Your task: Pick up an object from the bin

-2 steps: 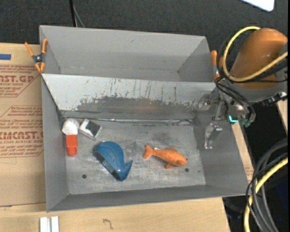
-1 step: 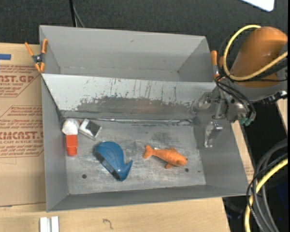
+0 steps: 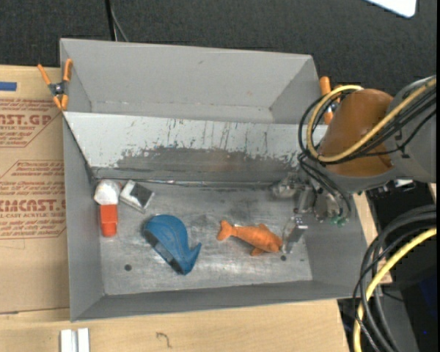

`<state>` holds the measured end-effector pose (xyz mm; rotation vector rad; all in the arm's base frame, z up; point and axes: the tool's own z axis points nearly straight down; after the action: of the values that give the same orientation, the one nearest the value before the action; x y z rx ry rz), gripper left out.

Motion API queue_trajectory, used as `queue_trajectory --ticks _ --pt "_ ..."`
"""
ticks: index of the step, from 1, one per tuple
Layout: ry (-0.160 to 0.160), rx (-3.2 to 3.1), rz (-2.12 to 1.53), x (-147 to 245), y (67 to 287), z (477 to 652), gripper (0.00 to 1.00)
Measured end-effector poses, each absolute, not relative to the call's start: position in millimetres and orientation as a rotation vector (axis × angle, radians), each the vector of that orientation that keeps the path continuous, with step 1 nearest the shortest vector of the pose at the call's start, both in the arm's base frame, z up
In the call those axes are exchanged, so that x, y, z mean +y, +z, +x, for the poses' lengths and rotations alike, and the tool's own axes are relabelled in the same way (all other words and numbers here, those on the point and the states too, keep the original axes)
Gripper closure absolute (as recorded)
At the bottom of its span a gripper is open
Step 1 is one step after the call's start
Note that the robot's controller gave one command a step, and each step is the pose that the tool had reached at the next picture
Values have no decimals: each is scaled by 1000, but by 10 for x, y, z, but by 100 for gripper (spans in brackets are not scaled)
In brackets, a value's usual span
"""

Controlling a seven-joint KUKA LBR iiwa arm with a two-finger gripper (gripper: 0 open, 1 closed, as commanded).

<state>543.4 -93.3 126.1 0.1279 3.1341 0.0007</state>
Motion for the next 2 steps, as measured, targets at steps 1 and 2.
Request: queue_trajectory --ticks 1,2 --pt "3 3139 212 -803 1088 5274 0" --pt "2 3131 247 -585 1226 5269 0"
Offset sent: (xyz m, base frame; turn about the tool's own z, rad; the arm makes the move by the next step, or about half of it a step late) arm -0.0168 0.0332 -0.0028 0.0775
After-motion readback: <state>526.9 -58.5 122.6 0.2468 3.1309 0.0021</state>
